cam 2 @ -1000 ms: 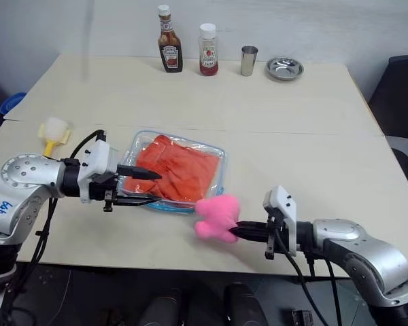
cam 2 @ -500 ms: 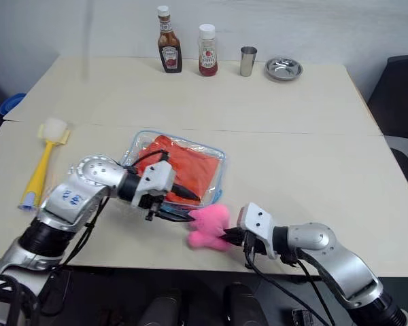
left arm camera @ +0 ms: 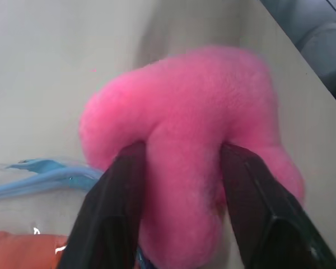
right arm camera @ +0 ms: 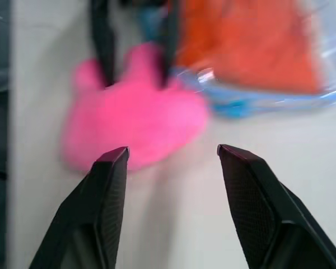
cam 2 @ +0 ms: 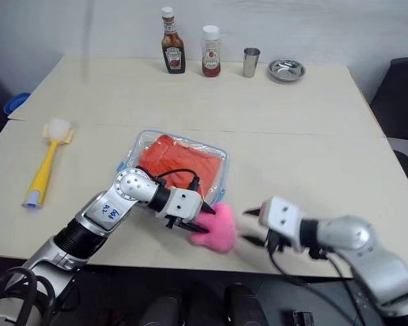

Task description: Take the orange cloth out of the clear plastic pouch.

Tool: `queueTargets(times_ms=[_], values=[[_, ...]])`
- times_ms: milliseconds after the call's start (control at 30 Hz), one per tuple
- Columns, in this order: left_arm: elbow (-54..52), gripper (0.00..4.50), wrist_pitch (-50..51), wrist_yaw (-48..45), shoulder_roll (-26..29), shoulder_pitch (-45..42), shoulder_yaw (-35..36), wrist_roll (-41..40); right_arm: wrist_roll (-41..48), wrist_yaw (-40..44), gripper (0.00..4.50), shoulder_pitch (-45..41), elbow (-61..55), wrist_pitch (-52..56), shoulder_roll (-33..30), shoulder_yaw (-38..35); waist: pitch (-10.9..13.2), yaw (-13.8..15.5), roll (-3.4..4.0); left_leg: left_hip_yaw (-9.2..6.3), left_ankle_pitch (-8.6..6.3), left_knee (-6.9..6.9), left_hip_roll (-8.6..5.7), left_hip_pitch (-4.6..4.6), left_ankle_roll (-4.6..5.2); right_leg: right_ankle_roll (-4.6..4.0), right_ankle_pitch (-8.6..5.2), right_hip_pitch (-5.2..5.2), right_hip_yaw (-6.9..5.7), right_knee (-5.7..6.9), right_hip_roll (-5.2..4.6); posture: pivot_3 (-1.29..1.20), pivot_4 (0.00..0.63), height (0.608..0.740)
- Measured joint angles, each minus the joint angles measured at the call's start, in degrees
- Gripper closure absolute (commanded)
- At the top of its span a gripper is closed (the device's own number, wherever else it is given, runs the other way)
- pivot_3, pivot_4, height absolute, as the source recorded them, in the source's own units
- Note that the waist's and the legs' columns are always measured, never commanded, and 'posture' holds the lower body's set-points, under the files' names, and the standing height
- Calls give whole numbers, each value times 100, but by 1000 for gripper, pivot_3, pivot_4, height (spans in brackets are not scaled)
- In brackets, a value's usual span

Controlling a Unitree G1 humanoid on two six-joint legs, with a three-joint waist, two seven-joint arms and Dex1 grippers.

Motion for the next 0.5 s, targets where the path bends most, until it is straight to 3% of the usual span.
queueTargets(times_ms=[133,300,500], values=[[-16,4403,-70,-1,-53,53,67,17,-1174,149,1849,-1338,1288,-1255,273,884,0,-1,0,2,2,-8,3,3,-3,0,0,-3,0,-8,3,0,150,740],[-238,4485,109,66,-129,153,142,-8,-2384,244,1849,-2170,2925,-3090,991,1995,0,24,1,6,11,3,0,-39,-20,0,0,-34,1,-6,-7,0,150,740],[-605,4485,374,165,-107,367,280,-23,-2839,479,1849,-2573,3977,-4553,1249,2326,0,7,1,6,10,4,0,-41,-19,0,0,-34,2,-9,-9,0,150,740]])
